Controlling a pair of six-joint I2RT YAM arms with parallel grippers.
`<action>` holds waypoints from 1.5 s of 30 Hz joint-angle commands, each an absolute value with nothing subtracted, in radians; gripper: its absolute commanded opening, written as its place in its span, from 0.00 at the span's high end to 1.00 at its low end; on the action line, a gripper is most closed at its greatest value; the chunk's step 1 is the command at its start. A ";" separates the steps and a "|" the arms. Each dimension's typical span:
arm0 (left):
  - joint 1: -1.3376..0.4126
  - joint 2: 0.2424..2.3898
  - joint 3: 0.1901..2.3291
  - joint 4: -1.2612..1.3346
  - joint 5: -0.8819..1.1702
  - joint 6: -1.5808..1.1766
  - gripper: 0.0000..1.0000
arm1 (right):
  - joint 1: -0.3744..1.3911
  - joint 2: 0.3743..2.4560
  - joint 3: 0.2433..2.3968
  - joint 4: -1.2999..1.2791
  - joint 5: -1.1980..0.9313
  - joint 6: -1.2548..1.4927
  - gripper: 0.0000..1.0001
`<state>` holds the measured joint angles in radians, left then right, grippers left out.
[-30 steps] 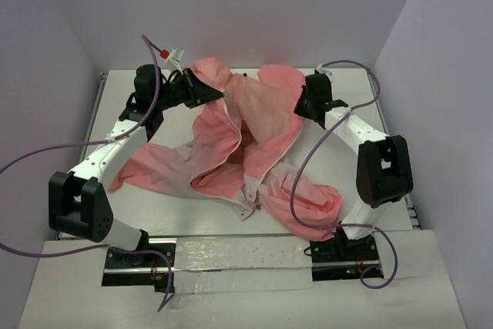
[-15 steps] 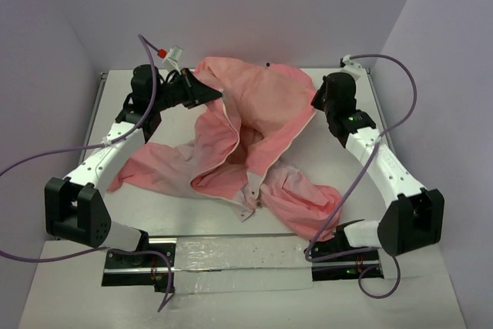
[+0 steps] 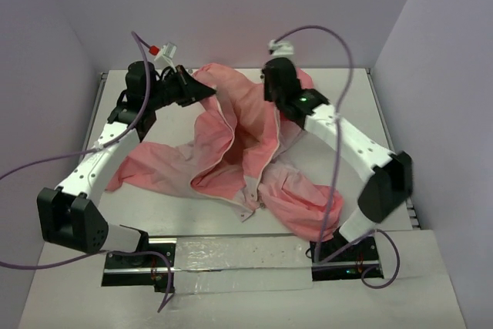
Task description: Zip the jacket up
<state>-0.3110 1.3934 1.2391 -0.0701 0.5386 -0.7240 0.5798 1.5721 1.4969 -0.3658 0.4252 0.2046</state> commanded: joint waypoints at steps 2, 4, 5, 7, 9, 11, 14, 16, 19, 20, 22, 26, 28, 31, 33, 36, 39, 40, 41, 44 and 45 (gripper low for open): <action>-0.285 1.268 1.298 -0.179 0.426 -0.634 1.00 | 0.691 1.812 1.663 -0.494 0.367 0.141 1.00; -0.266 1.248 1.290 -0.183 0.425 -0.630 1.00 | 0.701 1.832 1.681 -0.500 0.295 0.150 0.94; -0.259 1.243 1.287 -0.183 0.428 -0.631 1.00 | 0.699 1.828 1.676 -0.498 0.272 0.157 0.84; -0.253 1.245 1.287 -0.178 0.432 -0.635 1.00 | 0.687 1.795 1.646 -0.490 0.260 0.164 0.56; -0.252 1.251 1.285 -0.168 0.443 -0.641 1.00 | 0.663 1.750 1.606 -0.478 0.242 0.175 0.31; -0.252 1.269 1.285 -0.148 0.453 -0.652 1.00 | 0.617 1.668 1.545 -0.453 0.200 0.198 0.21; -0.252 1.288 1.278 -0.122 0.481 -0.668 1.00 | 0.539 1.535 1.400 -0.369 0.128 0.262 0.18; -0.251 1.293 1.267 -0.094 0.493 -0.682 1.00 | 0.473 1.465 1.286 -0.242 0.040 0.354 0.17; -0.250 1.304 1.256 -0.065 0.517 -0.702 1.00 | 0.342 1.424 1.120 -0.093 -0.061 0.494 0.16; -0.250 1.305 1.254 -0.058 0.522 -0.706 1.00 | 0.306 1.427 1.092 -0.067 -0.084 0.524 0.16; -0.250 1.305 1.252 -0.051 0.531 -0.713 1.00 | 0.249 1.454 1.036 -0.020 -0.171 0.583 0.16; -0.250 1.294 1.254 -0.066 0.524 -0.702 1.00 | 0.218 1.536 1.016 0.046 -0.261 0.651 0.14; -0.250 1.292 1.255 -0.072 0.522 -0.699 1.00 | 0.218 1.571 1.026 0.046 -0.261 0.660 0.13; -0.250 1.286 1.253 -0.072 0.523 -0.698 1.00 | 0.213 1.598 1.034 0.048 -0.245 0.690 0.11; -0.251 1.284 1.253 -0.072 0.525 -0.696 1.00 | 0.193 1.608 1.022 0.069 -0.248 0.741 0.09; -0.250 1.284 1.252 -0.074 0.525 -0.693 1.00 | 0.160 1.608 0.978 0.138 -0.260 0.826 0.07; -0.250 1.283 1.247 -0.067 0.528 -0.693 1.00 | 0.123 1.622 0.952 0.195 -0.295 0.887 0.06; -0.250 1.284 1.247 -0.065 0.531 -0.694 1.00 | 0.121 1.635 0.966 0.196 -0.302 0.895 0.06; -0.250 1.286 1.247 -0.062 0.533 -0.696 1.00 | 0.119 1.651 0.977 0.197 -0.308 0.908 0.06; -0.250 1.284 1.247 -0.063 0.535 -0.693 1.00 | 0.107 1.681 0.980 0.232 -0.322 0.965 0.06; -0.250 1.280 1.246 -0.067 0.530 -0.689 1.00 | 0.099 1.684 0.970 0.244 -0.320 0.997 0.06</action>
